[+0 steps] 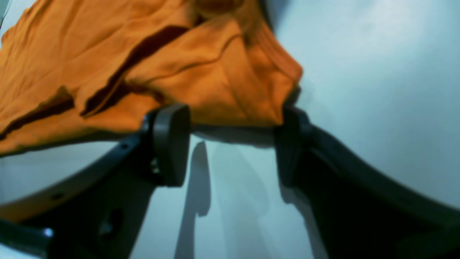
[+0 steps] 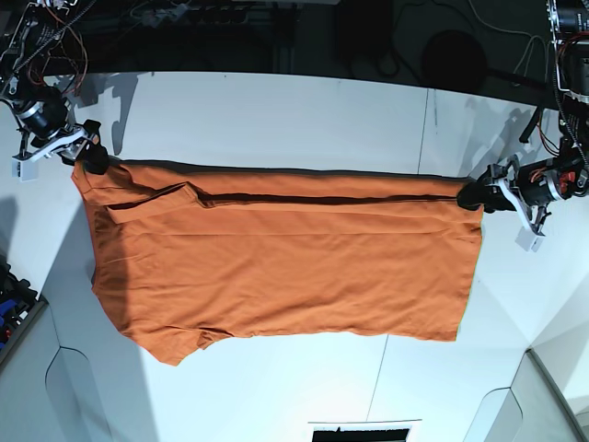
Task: Layout the t-shirt on the table in an organized manner, then fold the t-shirt properly
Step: 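Regrasp the folded edge with both grippers and pull it taut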
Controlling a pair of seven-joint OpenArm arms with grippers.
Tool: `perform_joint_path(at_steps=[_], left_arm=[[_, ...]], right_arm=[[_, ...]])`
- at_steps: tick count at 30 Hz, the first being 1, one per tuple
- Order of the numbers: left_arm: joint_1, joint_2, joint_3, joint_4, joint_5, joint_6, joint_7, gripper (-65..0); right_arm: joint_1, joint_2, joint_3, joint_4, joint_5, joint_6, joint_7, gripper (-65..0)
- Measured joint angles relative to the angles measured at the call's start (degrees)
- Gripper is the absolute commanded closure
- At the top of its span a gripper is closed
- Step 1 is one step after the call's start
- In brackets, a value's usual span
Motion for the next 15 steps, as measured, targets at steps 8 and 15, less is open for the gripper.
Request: perform_joint_path(at_steps=[8,15], left_arm=[[-0.11,1.44,0.07,-0.02,2.29,-0.15,-0.59,-1.9],[-0.13,0.42,0.13,0.09,-0.46,-0.17,5.20,0.0]], right_arm=[[-0.15,-0.02,-0.57,-0.33,-0.63,0.26,-0.33,0.0],[-0.17,0.00,-0.35,-0.33,-1.01,0.96,-1.73,0.0]])
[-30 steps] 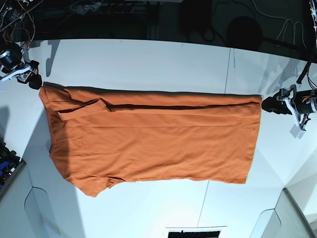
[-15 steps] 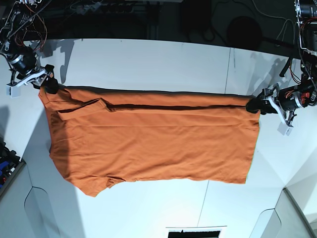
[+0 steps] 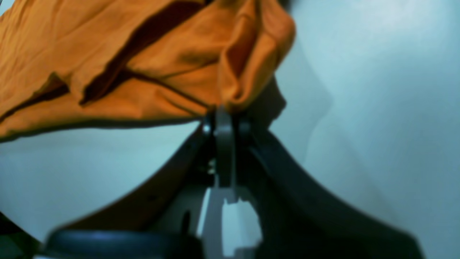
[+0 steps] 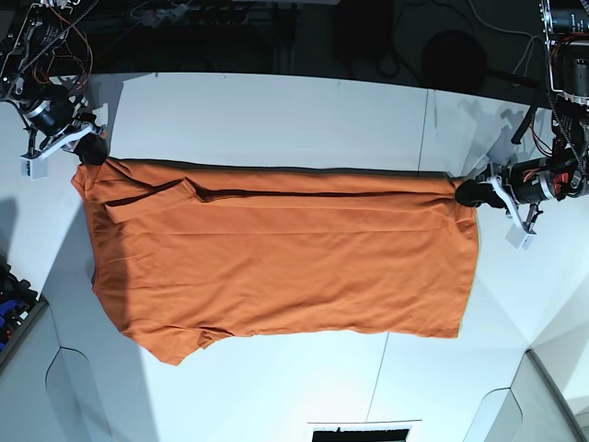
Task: Layout the t-shirt on the table in an organized manner, then fold the t-shirt properly
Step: 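Regrasp the folded edge with both grippers and pull it taut, then release the folded edge with both grippers and withdraw them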
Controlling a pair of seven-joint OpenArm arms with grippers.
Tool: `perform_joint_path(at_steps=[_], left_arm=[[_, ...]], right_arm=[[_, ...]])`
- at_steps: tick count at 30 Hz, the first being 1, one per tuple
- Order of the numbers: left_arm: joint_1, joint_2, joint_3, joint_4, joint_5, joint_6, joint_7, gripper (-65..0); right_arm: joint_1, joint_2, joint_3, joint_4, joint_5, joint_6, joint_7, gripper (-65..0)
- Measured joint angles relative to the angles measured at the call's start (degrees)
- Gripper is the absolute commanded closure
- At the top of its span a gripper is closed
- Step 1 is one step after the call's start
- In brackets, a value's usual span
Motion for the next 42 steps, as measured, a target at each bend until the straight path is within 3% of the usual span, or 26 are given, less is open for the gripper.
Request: perform_joint_path(at_steps=[7,17,28,42], left_arm=[[0.37,-4.35,0.22,0.02,-1.11,0.00,3.58,0.0],[4.52,-6.43,0.31,1.99,-13.55,0.46,14.16,0.0],[14.21,-6.43,0.37,16.68,-11.85,0.68,14.64,0.0],[14.75,-6.43,0.20,17.59,-10.82,0.68,14.03,0.0]], right_arm=[[-5.57,0.00,4.13,2.64,4.63,1.57,-2.60,0.0],[-15.43,0.00,5.33,11.91,5.53,2.12,-3.10,0.0],[-19.69,0.33,5.62,14.27,5.73,2.12,-3.37,0.0],[-19.98,0.33,5.81,14.27,5.77,2.12,-3.74,0.0]])
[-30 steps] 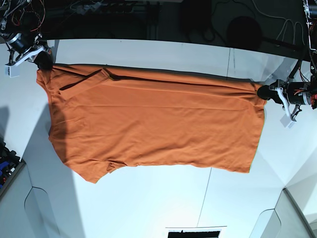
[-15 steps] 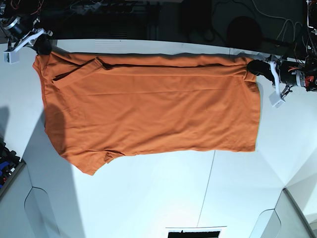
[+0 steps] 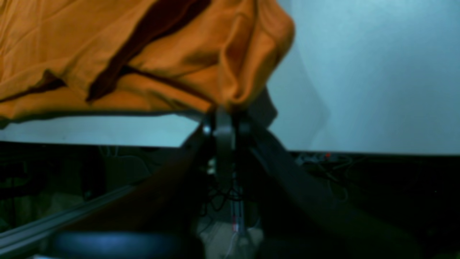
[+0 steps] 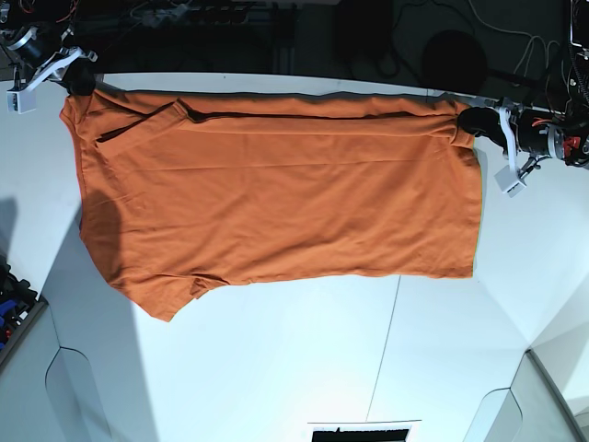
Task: Layout the t-shirt on the table in an organized manner, then fold the t-shirt properly
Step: 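Release the folded edge with both grippers and withdraw them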
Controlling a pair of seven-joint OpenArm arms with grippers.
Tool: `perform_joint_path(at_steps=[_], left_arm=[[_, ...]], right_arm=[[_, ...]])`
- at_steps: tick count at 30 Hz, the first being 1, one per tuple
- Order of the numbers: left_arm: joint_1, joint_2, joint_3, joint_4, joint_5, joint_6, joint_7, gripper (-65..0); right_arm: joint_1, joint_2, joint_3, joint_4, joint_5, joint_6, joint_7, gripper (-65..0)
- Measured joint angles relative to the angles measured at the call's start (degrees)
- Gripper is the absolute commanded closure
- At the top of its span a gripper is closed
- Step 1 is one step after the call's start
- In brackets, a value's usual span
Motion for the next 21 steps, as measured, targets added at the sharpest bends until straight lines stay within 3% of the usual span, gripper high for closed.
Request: perform_joint_path(at_steps=[2,4,6,7,9,14,17,21], left_arm=[[0.00,0.00,0.00,0.00,0.00,-0.02,-0.42,-2.6],[-0.02,0.00,0.00,0.00,-0.33,0.00,-0.44,-18.1],[-0.15,0.00,-0.20,0.00,-1.84,0.00,-0.46,-32.3],[-0.15,0.00,-0.52,0.00,-2.43,0.00,-0.46,-35.0],[-0.15,0.02,-1.88,0.00,-3.91,0.00,0.68,-35.0],[-0.22,0.02,-10.88,0.00,-10.23,-0.02,3.87,-35.0],[-0.33,-0.31,-16.61,0.00,-12.61,-0.04,3.72,-35.0],[-0.35,-1.75,-17.84,0.00,-12.61,-0.04,3.41,-35.0]], right_arm=[[0.02,0.00,0.02,0.00,0.00,0.00,0.00,0.0],[0.02,0.00,0.00,0.00,0.42,0.00,-0.02,-3.1],[0.13,0.00,0.24,0.02,1.09,0.00,-1.05,-18.9],[0.13,-0.02,0.46,0.35,1.27,0.00,-1.16,-24.2],[0.13,-0.04,1.73,1.49,1.31,-0.02,-1.60,-27.8],[0.13,0.50,8.07,7.65,2.93,0.00,-1.81,-27.8],[0.13,3.41,9.05,8.76,2.95,0.02,-0.04,-27.8],[2.80,7.65,9.07,8.39,1.38,-0.04,0.72,-27.8]])
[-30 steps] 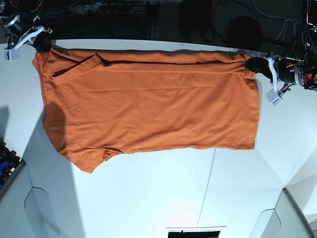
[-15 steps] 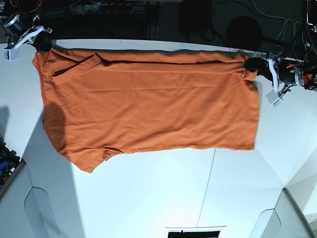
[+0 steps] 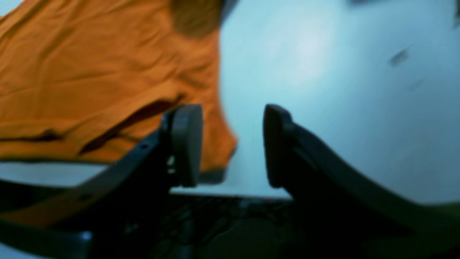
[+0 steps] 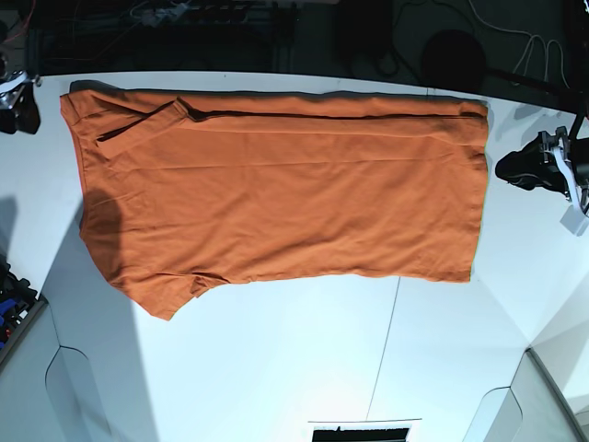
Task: Layout the t-shirt on the table in an organized manner, then fold the t-shirt properly
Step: 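Release the folded edge with both grippers and withdraw them, then move both grippers down to the shirt's hem-side corners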
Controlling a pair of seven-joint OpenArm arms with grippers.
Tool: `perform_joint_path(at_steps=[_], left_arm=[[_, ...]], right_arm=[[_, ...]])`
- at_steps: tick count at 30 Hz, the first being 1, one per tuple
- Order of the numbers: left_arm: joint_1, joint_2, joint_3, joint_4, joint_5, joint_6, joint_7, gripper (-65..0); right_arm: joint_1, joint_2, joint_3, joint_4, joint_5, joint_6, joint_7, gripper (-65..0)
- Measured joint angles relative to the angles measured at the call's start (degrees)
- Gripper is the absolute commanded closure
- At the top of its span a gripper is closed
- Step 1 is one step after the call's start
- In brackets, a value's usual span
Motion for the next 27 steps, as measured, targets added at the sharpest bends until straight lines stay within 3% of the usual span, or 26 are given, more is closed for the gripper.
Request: perform_joint_path(at_steps=[6,11,21,27], left_arm=[[0.04,0.02,0.04,0.00,2.78,0.02,-2.49,-35.0],[0.00,0.02,0.09,0.00,2.60,0.02,-2.64,-35.0],[0.02,0.00,0.17,5.92,4.90,0.04,-4.11,-35.0],[0.02,0.00,0.17,5.97,9.73,0.04,-8.15,-35.0]], right_arm=[[7.56,5.07,-1.66,-4.02,0.04,-0.42,0.92,-27.8],[14.34,7.69,-8.02,-11.17,-1.79,-0.44,2.14,-27.8],[26.80,8.09,-16.68,-24.46,-4.66,-0.46,3.91,-27.8],[38.29,7.93,-21.84,-35.85,-11.67,-7.69,8.17,-27.8]])
